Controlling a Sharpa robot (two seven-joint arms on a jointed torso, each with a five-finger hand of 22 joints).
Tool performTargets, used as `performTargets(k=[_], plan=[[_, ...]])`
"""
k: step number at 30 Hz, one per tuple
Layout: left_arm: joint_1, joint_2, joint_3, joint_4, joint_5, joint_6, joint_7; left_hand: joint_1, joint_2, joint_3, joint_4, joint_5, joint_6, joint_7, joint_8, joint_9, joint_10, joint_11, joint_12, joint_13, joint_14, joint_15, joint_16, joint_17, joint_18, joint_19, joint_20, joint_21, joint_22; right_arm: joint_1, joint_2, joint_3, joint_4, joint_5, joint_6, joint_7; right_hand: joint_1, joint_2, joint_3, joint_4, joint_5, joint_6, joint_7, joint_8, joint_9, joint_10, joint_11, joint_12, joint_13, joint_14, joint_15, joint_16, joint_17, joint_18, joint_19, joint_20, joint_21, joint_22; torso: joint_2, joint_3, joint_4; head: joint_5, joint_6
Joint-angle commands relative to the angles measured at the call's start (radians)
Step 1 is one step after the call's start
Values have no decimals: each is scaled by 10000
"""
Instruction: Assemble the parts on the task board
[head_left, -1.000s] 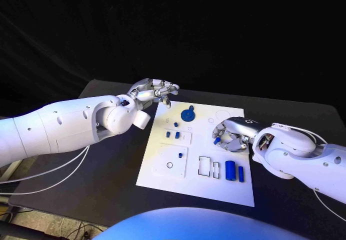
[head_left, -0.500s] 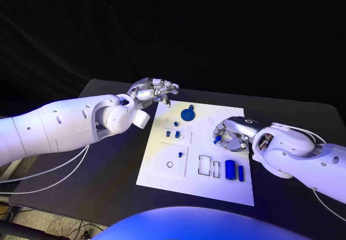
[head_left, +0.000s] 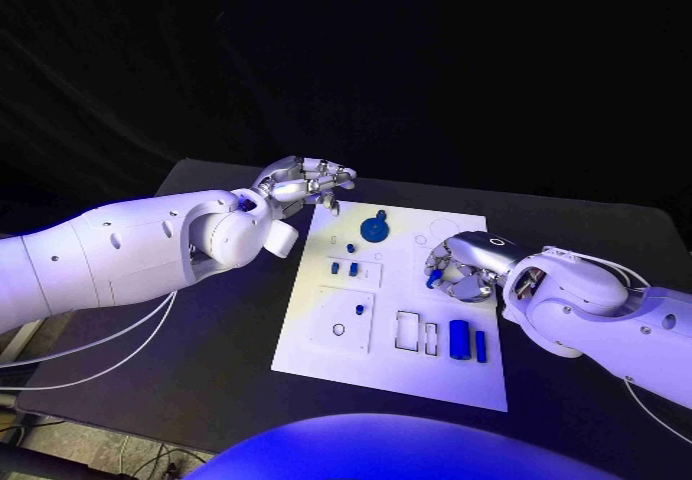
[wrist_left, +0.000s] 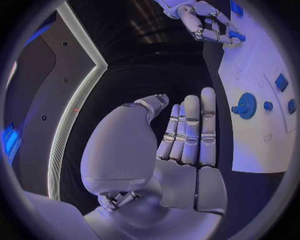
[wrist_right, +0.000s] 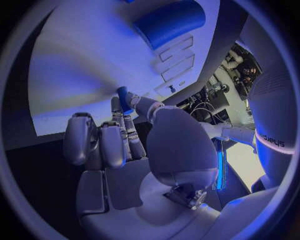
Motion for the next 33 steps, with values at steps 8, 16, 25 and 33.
performTargets(k=[8, 16, 25, 33], plan=[[9, 17, 6, 11, 41, 184, 44, 46, 72, -45, 12, -19, -72, -7, -49, -6, -61, -17, -40, -13, -41, 49, -41, -13, 64, 41, 1, -33, -10, 57, -239, 39, 460, 9, -793, 109, 83, 138, 62, -23, -1, 81, -3, 78, 105, 302, -235, 31, 30, 271, -80, 54, 25, -172, 109, -6, 84, 399, -16, -17, 9, -8, 4], [8, 46, 6, -36, 41, 189, 45, 46, 72, -45, 12, -19, -72, -7, -49, -6, -61, -17, -40, -13, -41, 49, -41, -13, 64, 41, 1, -33, -10, 252, -464, 131, 1247, 137, -742, 73, 57, 94, 36, -33, -2, 74, -3, 83, 115, 291, -232, 17, 27, 275, -80, 61, 32, -174, 113, -12, 89, 406, -24, -8, -1, 11, 12], [7, 117, 6, -78, 41, 220, 49, 50, 83, -59, 29, -19, -80, -6, -54, -6, -66, -18, -30, -14, -41, 49, -45, -18, 65, 56, 2, -61, -31, 163, 264, 154, 1760, 210, -578, 204, 38, 83, 40, -41, 5, 20, 11, 66, 121, 227, -215, -38, 9, 270, -73, 50, -8, -152, 59, -16, 2, 344, -11, -7, 7, 47, 39], [7, 197, 5, -126, 41, 235, 49, 50, 83, -59, 29, -19, -80, -6, -54, -6, -66, -18, -30, -14, -41, 49, -45, -18, 65, 56, 2, -61, -31, -147, 1198, 137, 1688, -110, -556, 403, 35, 85, 42, -41, 7, 8, 18, 61, 122, 216, -210, -48, 5, 268, -71, 47, -17, -144, 41, -16, -27, 322, -8, -10, 27, 115, 54]])
